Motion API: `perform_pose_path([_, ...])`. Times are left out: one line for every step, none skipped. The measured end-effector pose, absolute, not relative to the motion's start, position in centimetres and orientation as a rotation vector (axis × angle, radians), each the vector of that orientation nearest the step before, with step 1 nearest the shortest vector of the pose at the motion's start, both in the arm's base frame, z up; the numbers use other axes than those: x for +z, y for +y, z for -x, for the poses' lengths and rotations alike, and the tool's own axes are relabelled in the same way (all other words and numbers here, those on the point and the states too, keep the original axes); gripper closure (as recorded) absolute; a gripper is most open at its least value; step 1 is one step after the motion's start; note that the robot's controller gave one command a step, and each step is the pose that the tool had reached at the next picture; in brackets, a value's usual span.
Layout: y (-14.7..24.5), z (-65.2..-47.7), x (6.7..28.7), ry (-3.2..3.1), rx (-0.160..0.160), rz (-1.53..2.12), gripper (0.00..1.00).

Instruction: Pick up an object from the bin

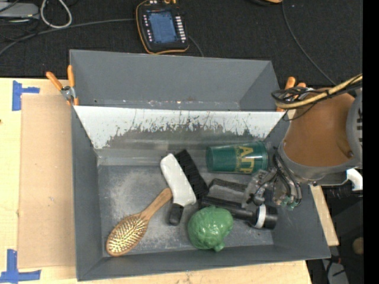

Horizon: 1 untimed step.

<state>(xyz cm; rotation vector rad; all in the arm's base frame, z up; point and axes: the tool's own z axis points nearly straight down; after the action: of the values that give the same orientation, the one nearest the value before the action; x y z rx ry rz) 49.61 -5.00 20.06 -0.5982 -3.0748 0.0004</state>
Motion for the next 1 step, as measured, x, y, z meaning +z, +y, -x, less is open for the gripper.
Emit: perform_pose_path([-5.25, -48.71, 17.17, -3.133, -0.001, 0.081, 1.0])
